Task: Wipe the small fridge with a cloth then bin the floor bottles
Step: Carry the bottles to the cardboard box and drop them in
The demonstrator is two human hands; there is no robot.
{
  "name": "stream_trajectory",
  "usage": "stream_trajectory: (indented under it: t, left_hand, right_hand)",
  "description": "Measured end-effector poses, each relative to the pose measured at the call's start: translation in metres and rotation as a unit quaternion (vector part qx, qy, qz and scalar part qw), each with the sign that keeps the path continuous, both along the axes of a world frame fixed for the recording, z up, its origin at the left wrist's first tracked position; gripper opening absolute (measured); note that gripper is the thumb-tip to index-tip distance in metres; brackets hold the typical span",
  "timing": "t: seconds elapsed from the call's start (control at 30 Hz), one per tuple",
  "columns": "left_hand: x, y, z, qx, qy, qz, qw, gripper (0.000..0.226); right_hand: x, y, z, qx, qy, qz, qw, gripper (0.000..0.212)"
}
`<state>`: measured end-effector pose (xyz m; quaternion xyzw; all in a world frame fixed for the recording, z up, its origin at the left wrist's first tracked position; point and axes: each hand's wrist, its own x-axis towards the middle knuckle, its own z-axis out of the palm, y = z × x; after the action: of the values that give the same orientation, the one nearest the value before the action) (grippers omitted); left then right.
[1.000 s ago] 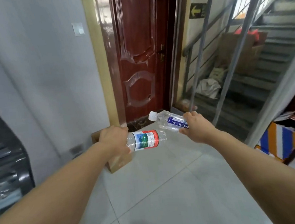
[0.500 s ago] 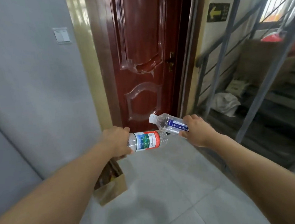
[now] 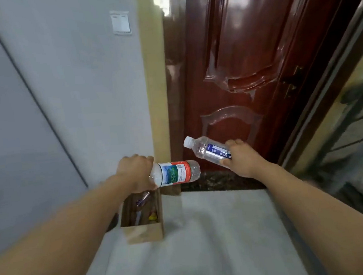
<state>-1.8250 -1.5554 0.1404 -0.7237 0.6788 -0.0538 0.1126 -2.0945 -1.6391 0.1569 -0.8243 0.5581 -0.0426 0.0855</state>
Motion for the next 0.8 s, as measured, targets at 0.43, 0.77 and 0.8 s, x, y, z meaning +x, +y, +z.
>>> stream_trajectory:
  t: [0.43,0.77,0.8]
  left_hand:
    - [0.091,-0.132,-0.048,0.022,0.011,0.151,0.988,0.069]
    - [0.147,-0.186,-0.079,0.044,0.033,0.261,0.964,0.068]
    - [0.151,-0.190,-0.083,0.045,0.041,0.280,0.958,0.069]
  right_hand:
    - [0.112,-0.189,-0.029,0.053,0.020,0.132,0.990,0.048]
    - [0.222,-0.301,-0.054,0.079,0.057,0.246,0.964,0.047]
    - [0.235,-0.311,-0.059,0.081,0.061,0.263,0.959,0.046]
